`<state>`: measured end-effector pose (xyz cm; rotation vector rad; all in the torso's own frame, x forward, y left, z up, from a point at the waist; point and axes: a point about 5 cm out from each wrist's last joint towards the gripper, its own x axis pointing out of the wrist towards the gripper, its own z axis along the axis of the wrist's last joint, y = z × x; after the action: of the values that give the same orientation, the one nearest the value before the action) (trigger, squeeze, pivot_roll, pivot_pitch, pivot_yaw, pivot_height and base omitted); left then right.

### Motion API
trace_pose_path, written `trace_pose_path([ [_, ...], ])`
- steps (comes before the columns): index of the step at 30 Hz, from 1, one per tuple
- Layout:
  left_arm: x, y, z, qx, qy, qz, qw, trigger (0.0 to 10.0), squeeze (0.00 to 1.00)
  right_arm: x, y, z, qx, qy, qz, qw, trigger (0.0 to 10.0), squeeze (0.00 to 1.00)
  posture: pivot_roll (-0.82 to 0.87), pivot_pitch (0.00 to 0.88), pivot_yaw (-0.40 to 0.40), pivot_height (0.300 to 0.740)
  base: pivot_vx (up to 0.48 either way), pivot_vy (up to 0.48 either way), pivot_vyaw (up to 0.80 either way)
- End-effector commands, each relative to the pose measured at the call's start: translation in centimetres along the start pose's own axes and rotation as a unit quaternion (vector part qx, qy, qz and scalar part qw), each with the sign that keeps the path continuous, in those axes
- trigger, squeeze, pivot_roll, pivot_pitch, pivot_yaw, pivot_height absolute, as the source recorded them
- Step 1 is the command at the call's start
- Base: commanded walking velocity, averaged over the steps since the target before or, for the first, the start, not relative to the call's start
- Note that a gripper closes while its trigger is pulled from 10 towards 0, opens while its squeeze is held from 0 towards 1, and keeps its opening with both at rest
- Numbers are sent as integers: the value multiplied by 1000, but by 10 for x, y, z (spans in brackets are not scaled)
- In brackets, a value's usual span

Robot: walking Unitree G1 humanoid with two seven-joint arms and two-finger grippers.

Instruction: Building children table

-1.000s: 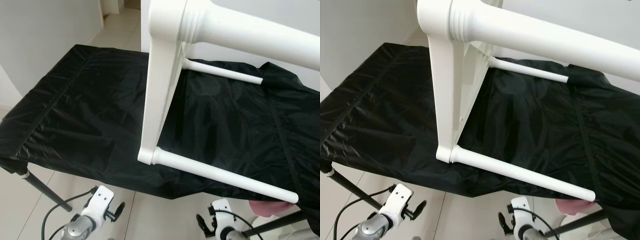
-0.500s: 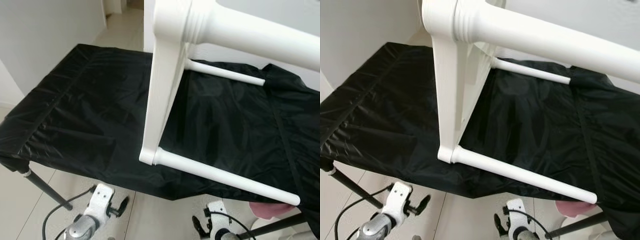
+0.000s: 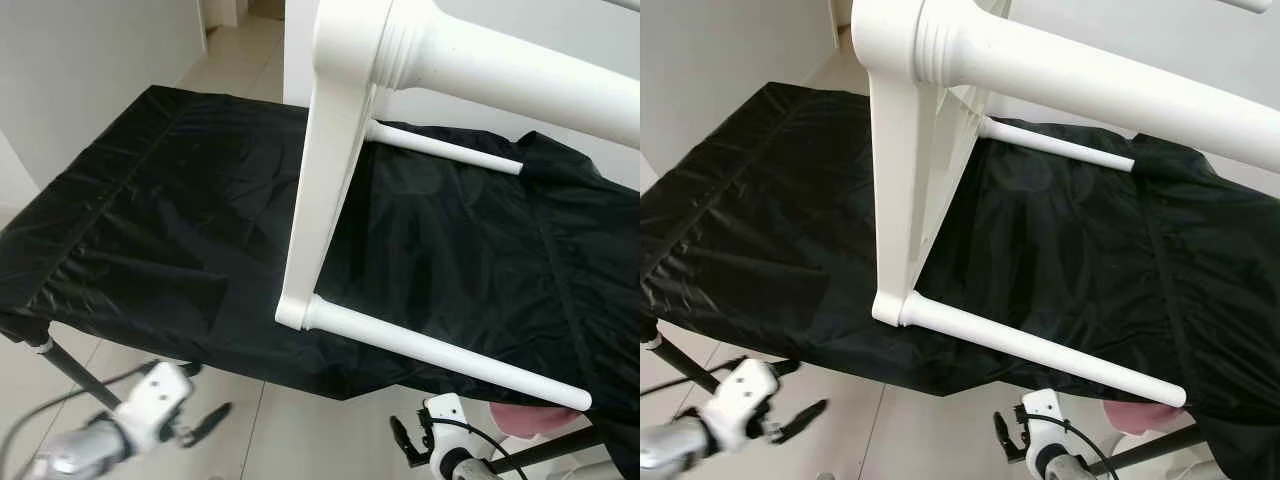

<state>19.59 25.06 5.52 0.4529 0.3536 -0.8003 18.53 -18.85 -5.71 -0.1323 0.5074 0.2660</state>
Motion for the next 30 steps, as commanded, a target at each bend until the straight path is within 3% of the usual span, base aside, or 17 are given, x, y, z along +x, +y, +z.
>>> trace_pose_path([
  [1,-4,6,0,10,14,-6,1000,10000,0,0,0,1,-6,-1,5,1000,10000,0,53,0,-78,740,0,0,0],
  [2,-14,18,1,9,32,11,999,10000,0,1,0,1,-7,-2,7,1000,10000,0,54,0,-80,740,0,0,0],
  [4,-18,23,2,10,40,20,999,10000,0,1,0,1,-6,-2,6,1000,10000,0,54,0,-80,740,0,0,0],
  [5,-28,39,2,45,66,59,995,10000,0,1,0,1,-6,-3,8,1000,10000,0,54,0,-80,740,0,0,0],
  [9,-35,51,8,69,78,86,991,10000,0,1,0,1,-6,-3,8,1000,10000,0,55,0,-79,740,0,0,0],
  [13,-33,66,28,75,36,126,989,10000,0,0,1,0,-5,0,7,1000,10000,0,57,0,-76,740,0,0,0],
  [14,-27,75,51,76,-31,156,984,10000,0,0,2,0,-3,-1,6,1000,10000,0,50,0,-73,740,0,0,0],
  [15,-27,75,51,76,-31,156,984,10000,0,0,2,0,-3,-1,6,1000,10000,0,50,0,-73,740,0,0,0],
  [17,-20,72,75,59,-103,156,981,10000,0,0,2,0,0,-1,4,1000,10000,0,45,0,-68,740,0,0,0],
  [20,-16,67,81,44,-123,142,981,10000,0,0,3,0,0,-1,5,1000,10000,0,45,0,-68,740,0,0,0],
  [23,0,52,102,21,-178,105,978,10000,0,0,3,0,2,-3,2,1000,10000,0,41,0,-66,740,0,0,0],
  [30,11,41,114,12,-200,75,977,10000,0,1,2,5,7,-23,0,1000,10000,0,37,0,-65,740,0,0,0],
])
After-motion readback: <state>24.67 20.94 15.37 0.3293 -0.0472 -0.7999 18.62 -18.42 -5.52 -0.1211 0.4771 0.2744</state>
